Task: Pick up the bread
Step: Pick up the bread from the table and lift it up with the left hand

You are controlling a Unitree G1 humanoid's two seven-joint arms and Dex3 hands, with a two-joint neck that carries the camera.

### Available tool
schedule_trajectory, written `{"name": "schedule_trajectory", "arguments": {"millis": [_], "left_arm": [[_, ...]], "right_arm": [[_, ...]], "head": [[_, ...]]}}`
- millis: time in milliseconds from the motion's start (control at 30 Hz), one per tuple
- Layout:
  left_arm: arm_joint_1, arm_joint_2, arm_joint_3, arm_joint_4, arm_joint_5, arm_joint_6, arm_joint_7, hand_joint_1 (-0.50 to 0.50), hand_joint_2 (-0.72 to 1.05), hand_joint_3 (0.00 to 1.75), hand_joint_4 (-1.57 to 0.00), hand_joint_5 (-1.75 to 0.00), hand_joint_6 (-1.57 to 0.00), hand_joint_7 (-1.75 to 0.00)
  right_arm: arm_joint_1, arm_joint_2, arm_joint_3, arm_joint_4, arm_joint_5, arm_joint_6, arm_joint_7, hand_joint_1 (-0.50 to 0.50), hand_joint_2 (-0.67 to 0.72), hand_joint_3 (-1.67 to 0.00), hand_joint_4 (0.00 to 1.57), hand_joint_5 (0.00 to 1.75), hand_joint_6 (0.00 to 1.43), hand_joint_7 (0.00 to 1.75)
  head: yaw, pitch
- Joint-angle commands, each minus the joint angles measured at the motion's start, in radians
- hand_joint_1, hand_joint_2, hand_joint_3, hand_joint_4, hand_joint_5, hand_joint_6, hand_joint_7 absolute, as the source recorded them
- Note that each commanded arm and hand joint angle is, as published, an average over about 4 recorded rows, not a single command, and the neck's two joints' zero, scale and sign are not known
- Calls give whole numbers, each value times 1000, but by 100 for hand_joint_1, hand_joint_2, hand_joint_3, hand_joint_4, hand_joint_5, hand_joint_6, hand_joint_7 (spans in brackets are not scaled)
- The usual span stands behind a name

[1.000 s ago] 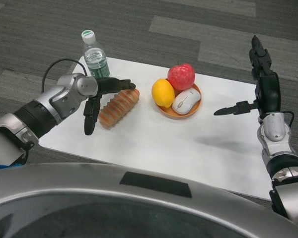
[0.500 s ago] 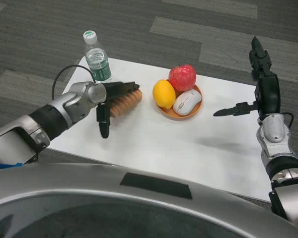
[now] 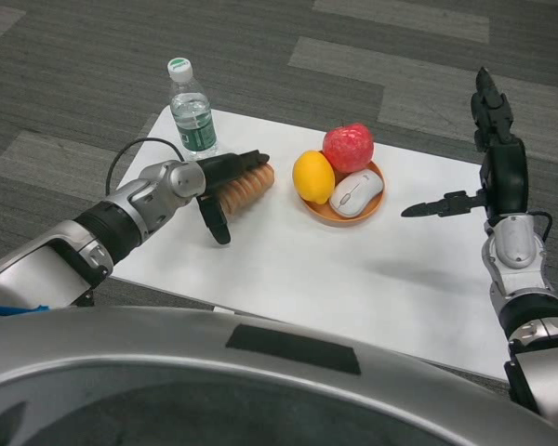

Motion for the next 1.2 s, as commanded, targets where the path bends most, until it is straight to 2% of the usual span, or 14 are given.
{"name": "schedule_trajectory", "arguments": {"millis": [33, 233, 300, 367, 433, 633, 700, 900, 1200], "left_arm": [[21, -9, 23, 41, -30, -36, -9, 48, 72, 9, 0, 0, 0, -28], [23, -10, 53, 69, -117, -71, -31, 48, 69, 9, 0, -3, 0, -28], [25, -10, 63, 69, -137, -71, -43, 48, 69, 9, 0, -28, 0, -28], [28, -8, 77, 74, -165, -74, -62, 48, 69, 9, 0, -67, 0, -28], [31, -2, 88, 85, -206, -82, -82, 48, 69, 9, -2, -98, 0, -28], [42, 13, 97, 97, -290, -94, -119, 47, 60, 9, -13, -169, 0, -28], [51, 21, 106, 96, -325, -94, -144, 46, 60, 9, -16, -175, 0, -28], [68, 46, 116, 81, -397, -56, -204, 46, 60, 9, -19, -175, 0, -31], [70, 51, 110, 74, -499, -54, -209, 46, 60, 9, -22, -175, 0, -49]], "right_arm": [[5, 3, -8, -5, 17, 1, -7, -46, 9, 0, 0, 0, 0, 0], [5, 4, -6, -4, 18, 1, -7, -46, 9, 0, 0, 0, 0, 0], [5, 5, -7, -5, 17, 1, -7, -46, 9, 0, 0, 0, 0, 0], [5, 7, -8, -6, 17, 1, -7, -46, 9, 0, 0, 0, 0, 0], [5, 8, -9, -8, 18, 1, -8, -46, 9, 0, 0, 0, 0, 0], [5, 13, -8, -9, 17, 1, -10, -48, 9, 0, 0, 0, 0, 0], [5, 14, -8, -12, 18, 1, -11, -49, 9, 0, 0, 0, 0, 0], [5, 19, -8, -15, 18, 1, -12, -50, 9, 0, 0, 0, 0, 0], [3, 23, -8, -16, 18, 3, -12, -50, 9, 0, 0, 0, 0, 0]], "head": [[2, -1], [-3, -2], [-3, -3], [-4, -3], [-4, -2], [-6, -1], [-3, 0], [8, -2], [9, -4]]}}
